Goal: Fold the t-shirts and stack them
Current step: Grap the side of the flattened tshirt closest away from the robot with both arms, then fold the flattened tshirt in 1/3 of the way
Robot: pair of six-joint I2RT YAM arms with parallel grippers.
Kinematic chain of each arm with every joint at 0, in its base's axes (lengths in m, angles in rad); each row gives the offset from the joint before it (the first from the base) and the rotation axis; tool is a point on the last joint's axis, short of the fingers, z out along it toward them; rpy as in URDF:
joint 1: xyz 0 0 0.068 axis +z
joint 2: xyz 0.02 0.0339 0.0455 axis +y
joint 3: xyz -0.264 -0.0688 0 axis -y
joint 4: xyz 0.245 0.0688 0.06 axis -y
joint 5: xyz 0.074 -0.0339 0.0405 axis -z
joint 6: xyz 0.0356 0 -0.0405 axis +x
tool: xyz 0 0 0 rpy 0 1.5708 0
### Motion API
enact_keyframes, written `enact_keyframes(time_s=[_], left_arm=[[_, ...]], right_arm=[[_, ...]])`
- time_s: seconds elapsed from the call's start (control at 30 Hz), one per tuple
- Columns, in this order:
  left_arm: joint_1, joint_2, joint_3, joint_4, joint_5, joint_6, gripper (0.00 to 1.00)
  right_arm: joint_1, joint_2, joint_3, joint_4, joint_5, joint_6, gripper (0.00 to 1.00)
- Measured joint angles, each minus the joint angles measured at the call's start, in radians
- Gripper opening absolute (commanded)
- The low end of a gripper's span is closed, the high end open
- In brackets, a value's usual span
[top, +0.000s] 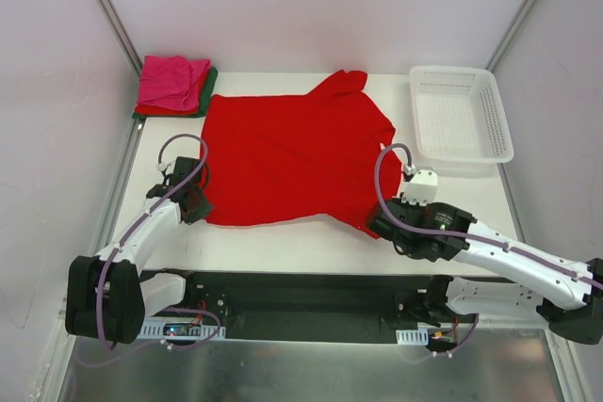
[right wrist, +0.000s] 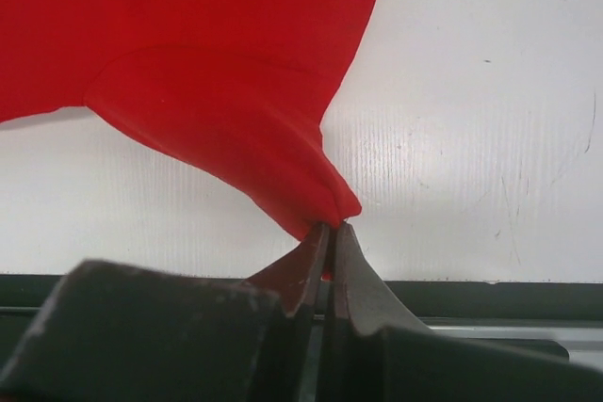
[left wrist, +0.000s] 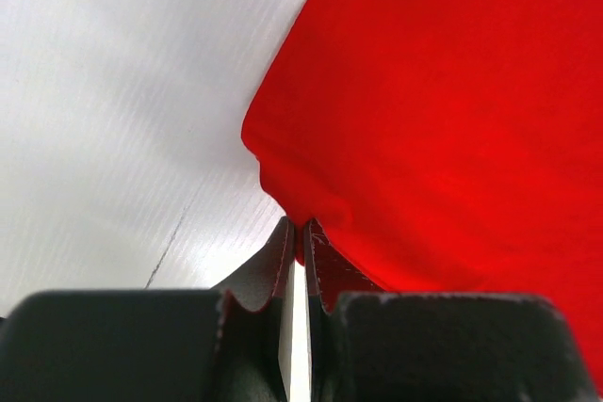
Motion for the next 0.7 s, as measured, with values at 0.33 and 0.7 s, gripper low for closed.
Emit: enact_keyframes(time_s=[0.33,0.7], left_arm=[[0.0,-0.045,0.049,-0.038,0.0,0.013,0.0],[0.0,-0.049,0.117,-0.082,-0.001,0.033,0.0]], right_arm=[[-0.085,-0.019,0.021,-0.01,0.024,-0.06,0.01],[-0.138,-0.036,0.021,0.006,0.023,-0.138,0.01]])
